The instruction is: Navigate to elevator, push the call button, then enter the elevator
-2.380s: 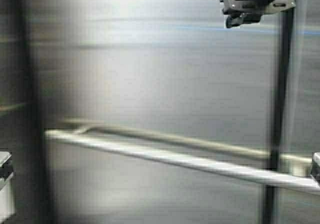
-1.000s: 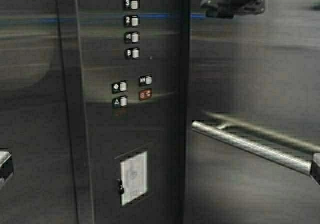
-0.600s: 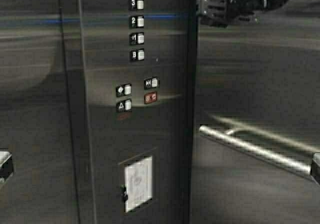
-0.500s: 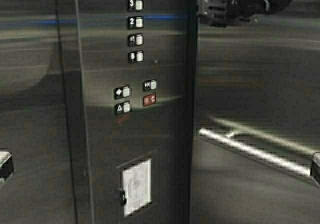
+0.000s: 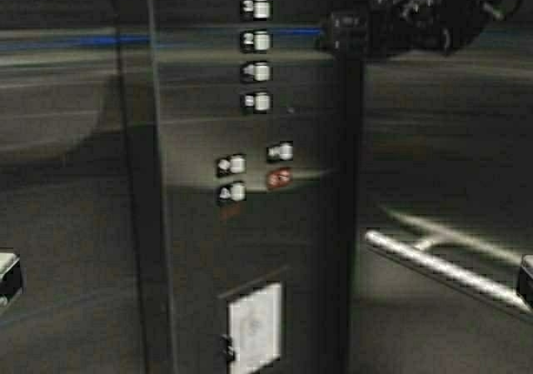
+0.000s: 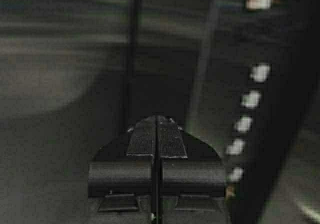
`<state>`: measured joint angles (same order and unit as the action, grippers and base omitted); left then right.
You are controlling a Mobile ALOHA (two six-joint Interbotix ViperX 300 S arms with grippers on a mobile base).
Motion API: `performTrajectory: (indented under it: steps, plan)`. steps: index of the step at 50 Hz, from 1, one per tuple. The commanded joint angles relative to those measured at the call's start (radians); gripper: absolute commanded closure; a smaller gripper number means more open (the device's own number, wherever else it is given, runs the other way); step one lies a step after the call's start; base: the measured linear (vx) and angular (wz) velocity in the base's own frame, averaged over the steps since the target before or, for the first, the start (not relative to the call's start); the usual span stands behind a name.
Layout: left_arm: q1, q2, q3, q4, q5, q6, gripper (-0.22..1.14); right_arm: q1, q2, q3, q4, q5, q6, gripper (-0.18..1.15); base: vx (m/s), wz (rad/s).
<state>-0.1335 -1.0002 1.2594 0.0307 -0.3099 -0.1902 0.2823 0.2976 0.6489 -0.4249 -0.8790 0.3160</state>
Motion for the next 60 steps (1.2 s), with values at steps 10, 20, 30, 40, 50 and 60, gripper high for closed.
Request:
performTrajectory:
  steps: [10,20,30,40,50,60]
  plan:
    - [-0.002,0.011,-0.017,0.000,-0.006,0.005,0.89,-0.002,0.061,-0.005,0.043,-0.077,-0.025,0.92,0.11,0.11]
    - [0.000,0.014,-0.017,0.000,-0.006,0.005,0.89,-0.002,0.112,-0.018,0.069,-0.118,-0.025,0.92,0.09,0.07]
    - [0.000,0.014,-0.015,0.000,-0.006,0.006,0.89,-0.002,0.118,-0.021,0.069,-0.127,-0.023,0.92,0.06,0.05]
    - [0.000,0.014,-0.015,0.000,-0.006,0.006,0.89,-0.002,0.132,-0.048,0.069,-0.129,-0.025,0.92,0.05,0.03]
    - [0.000,0.014,-0.014,0.000,-0.006,0.008,0.89,0.000,0.160,-0.089,0.067,-0.129,-0.021,0.92,0.03,0.03]
    - [0.000,0.014,-0.012,0.000,-0.006,0.009,0.89,-0.002,0.193,-0.127,0.069,-0.129,-0.017,0.92,0.02,0.02]
